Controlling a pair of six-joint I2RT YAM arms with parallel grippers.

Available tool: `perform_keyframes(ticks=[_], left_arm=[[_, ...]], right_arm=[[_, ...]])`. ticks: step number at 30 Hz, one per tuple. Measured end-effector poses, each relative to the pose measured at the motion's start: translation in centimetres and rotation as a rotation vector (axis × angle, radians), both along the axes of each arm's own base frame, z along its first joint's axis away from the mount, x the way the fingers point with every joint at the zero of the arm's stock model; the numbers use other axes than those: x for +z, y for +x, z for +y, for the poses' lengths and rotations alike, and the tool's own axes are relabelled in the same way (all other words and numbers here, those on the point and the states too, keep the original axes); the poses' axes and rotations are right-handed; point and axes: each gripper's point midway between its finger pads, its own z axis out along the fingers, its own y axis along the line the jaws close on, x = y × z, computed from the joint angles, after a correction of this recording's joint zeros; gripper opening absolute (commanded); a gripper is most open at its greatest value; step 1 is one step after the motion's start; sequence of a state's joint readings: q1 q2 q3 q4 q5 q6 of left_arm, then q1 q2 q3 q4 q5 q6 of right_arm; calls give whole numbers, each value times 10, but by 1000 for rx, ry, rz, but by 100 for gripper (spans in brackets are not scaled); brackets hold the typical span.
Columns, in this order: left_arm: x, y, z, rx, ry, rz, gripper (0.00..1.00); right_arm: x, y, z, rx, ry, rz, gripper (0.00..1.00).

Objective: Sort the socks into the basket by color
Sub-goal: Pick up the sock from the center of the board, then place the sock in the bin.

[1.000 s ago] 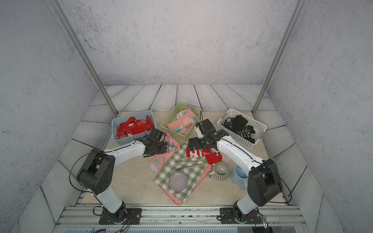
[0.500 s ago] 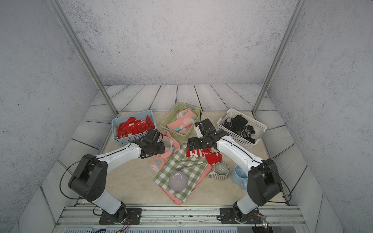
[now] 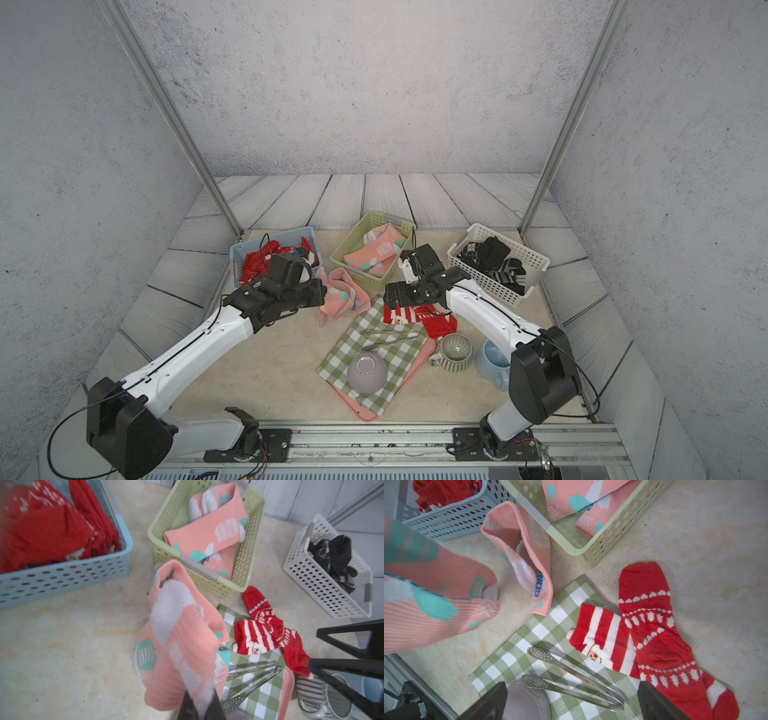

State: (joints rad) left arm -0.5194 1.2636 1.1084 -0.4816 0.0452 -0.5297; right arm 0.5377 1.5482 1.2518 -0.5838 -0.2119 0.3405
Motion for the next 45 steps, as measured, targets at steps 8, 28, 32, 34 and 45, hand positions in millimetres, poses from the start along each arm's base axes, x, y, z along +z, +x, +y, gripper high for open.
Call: perform_keyframes(ticks=[8,28,32,34,45], left_arm=[[81,22,-12,-38,-18,-139,0],[74,185,-81,-122,-1,-160,0],[35,206,-94,-139,6,-108,0],[12,212,-98,-143,16,-72,0],[-93,217,-101,-148,83,103,0]], right_arm=[[10,-1,-2,-9,16,-29,99],[27,-9,-24,-79,9,-119,99],[27,-7,-27,-86,4,-122,99],[26,-6,-30,-94,0,-121,99],[19,0,-45,-132,-9,-106,99]])
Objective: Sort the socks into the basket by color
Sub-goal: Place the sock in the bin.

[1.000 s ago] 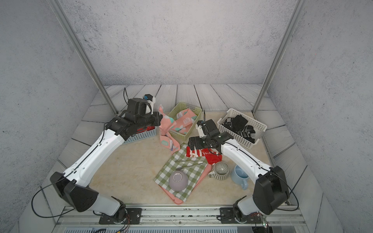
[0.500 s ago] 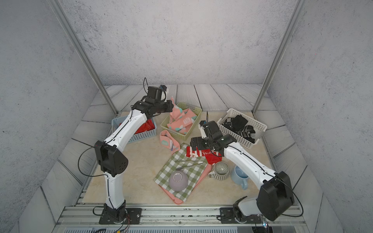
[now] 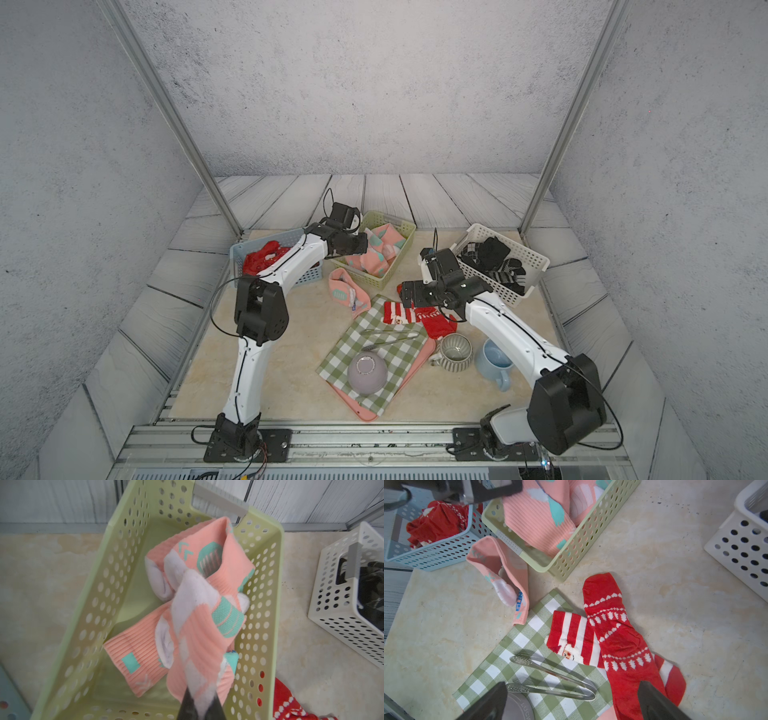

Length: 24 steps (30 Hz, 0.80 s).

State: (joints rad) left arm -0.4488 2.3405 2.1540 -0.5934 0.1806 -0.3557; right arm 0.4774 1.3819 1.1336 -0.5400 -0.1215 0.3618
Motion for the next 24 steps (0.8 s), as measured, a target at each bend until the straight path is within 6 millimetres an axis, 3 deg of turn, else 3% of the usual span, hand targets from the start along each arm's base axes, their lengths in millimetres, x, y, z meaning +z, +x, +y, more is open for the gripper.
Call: perform_keyframes(ticks=[5,10,13,19,24], left_arm=[[-37,-1,0,0,29,58,1],[-63,0,4,7,51,95,31],[-65,-1,5,11,53,102,42],[-65,-6,7,13,51,101,52],[-40,-12,8,10,29,74,62]], right_arm=[[-1,0,1,3,2,3,99],[0,0,2,6,7,3,99],[0,0,2,7,9,3,99],[0,0,3,11,15,4,99],[-3,0,4,13,13,14,99]])
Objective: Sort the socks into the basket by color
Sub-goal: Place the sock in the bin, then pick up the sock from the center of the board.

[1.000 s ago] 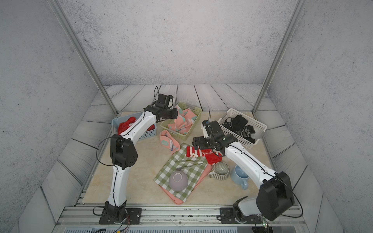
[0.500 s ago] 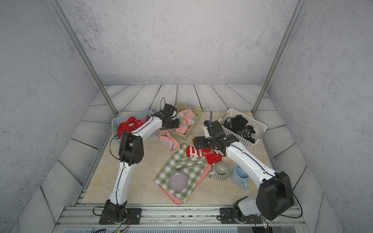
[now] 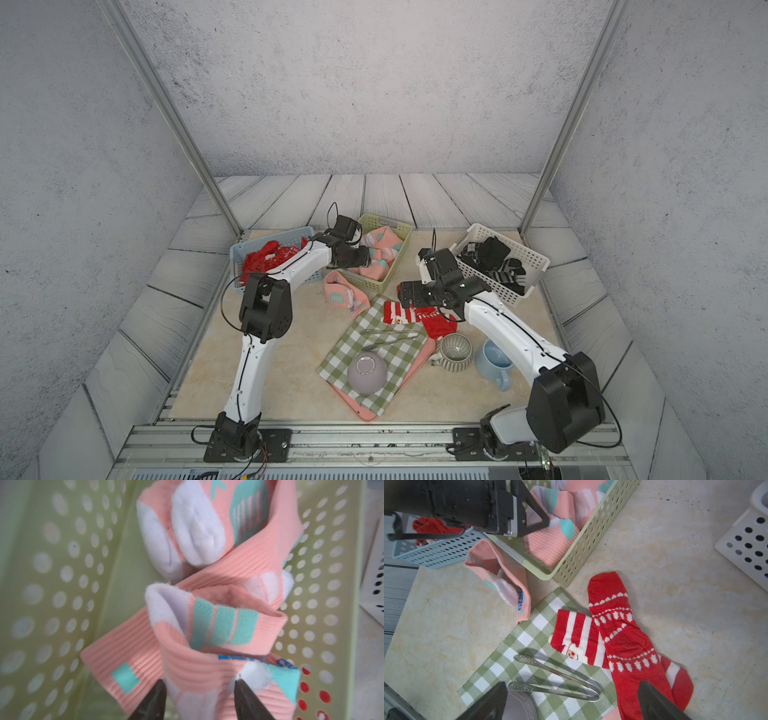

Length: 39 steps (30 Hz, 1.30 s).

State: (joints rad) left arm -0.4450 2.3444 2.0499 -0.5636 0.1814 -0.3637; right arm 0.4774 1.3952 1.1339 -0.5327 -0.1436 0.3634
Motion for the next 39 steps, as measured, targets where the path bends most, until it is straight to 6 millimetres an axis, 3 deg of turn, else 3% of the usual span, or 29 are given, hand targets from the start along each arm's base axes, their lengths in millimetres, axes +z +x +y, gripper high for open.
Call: perform_keyframes(ticks=[5,10,14,22,31,39], left_arm=[[51,-6,3,0,-42,-84,71],[102,-17,7,1,-89,-176,72],[128,-32,15,2,-109,-218,71],[134,-95,49,31,-108,-213,69],[138,-160,87,77,-111,-222,68],[147,-193,104,101,-151,-245,68]], right_arm=[[-9,1,2,5,-8,26,99],[-13,2,5,16,-3,33,99],[-15,3,7,28,-2,31,99],[-52,5,34,113,4,120,100],[-57,29,130,267,30,57,99],[-91,61,178,315,17,58,99]])
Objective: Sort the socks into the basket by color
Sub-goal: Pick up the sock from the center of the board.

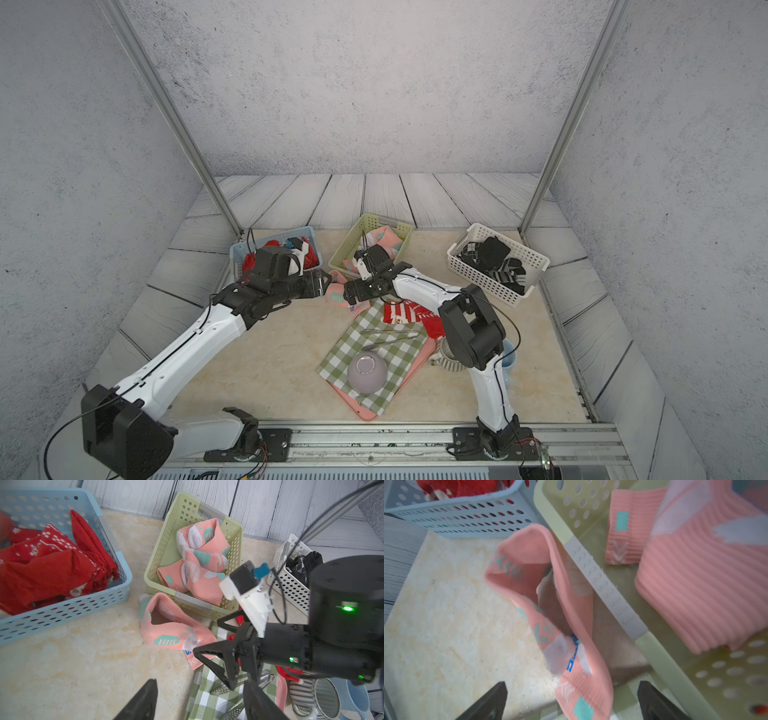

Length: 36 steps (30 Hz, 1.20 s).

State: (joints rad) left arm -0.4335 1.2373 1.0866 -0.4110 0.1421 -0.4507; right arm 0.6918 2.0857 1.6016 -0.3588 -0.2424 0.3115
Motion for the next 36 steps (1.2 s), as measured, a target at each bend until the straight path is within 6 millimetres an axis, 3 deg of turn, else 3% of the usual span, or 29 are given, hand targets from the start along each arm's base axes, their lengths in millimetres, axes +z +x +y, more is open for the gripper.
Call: perform_keyframes(ticks=[6,10,16,21,27,36], left_arm=[[11,-7,5,3,-25,-24,68],[7,-9,7,2,-31,-12,67],[7,-14,10,4,-39,-12,66],[22,-26,15,5,-62,-58,65],[24,-29,16,4,-65,-63,65],[24,-32,18,4,-63,-59,64]], right_arm=[[-26,3,19,48,-34,9,97],[-34,2,33,84,-42,-2,75],[-34,-3,39,103,-47,-14,17],[-31,-4,38,102,-47,-8,0],[-11,-5,38,101,-30,-26,0],[80,-6,34,86,54,-163,0]])
